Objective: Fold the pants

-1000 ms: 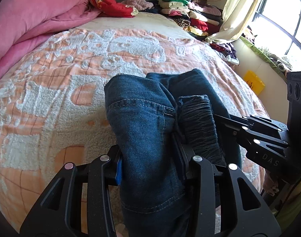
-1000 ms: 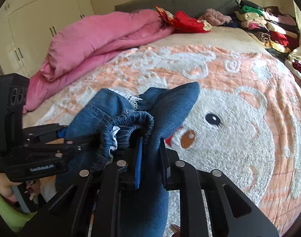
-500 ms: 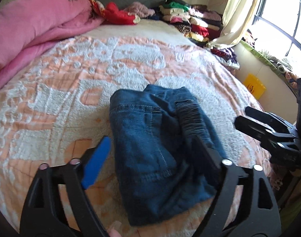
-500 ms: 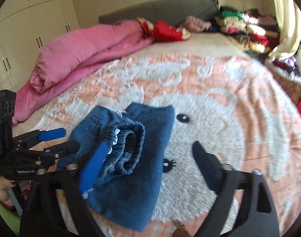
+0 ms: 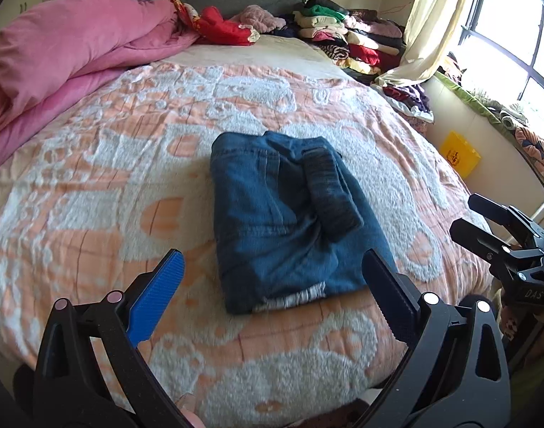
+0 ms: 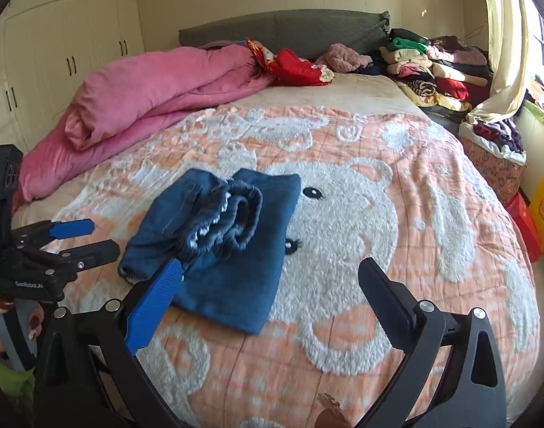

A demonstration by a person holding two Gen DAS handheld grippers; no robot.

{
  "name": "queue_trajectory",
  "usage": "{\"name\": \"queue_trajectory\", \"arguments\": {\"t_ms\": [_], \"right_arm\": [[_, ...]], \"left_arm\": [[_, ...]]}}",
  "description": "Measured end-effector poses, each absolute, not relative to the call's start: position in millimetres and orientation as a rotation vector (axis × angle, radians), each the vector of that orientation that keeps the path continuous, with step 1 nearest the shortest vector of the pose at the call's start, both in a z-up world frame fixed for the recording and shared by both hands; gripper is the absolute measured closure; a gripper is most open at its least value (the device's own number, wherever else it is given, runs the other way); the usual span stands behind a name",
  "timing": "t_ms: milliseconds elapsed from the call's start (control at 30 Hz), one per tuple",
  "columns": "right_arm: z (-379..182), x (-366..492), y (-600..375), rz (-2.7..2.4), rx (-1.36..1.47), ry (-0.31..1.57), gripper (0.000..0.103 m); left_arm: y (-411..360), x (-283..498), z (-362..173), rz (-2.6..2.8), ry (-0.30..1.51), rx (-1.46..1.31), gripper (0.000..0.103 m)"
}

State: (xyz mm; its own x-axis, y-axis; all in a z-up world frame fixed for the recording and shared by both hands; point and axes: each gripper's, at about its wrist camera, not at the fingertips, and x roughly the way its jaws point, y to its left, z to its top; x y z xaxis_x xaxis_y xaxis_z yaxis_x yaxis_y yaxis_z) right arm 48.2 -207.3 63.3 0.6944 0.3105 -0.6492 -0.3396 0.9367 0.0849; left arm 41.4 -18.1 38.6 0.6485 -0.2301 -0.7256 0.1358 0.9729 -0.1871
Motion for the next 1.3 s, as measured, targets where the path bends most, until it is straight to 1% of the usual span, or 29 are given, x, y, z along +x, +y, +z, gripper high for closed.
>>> {"name": "queue_trajectory", "arguments": {"t_ms": [333, 1300], "right_arm": [[64.5, 39.4, -200.4, 0.363, -0.042, 0.724, 0.005], [62.2, 32.6, -205.6, 0.323, -0.039, 0.745, 0.005]], "left_arm": [[-16.3, 27.7, 37.8, -0.193, 0.849, -0.126, 0.01], [-16.0, 24.3, 42.3, -0.13, 0.867, -0.105, 0.01]]}}
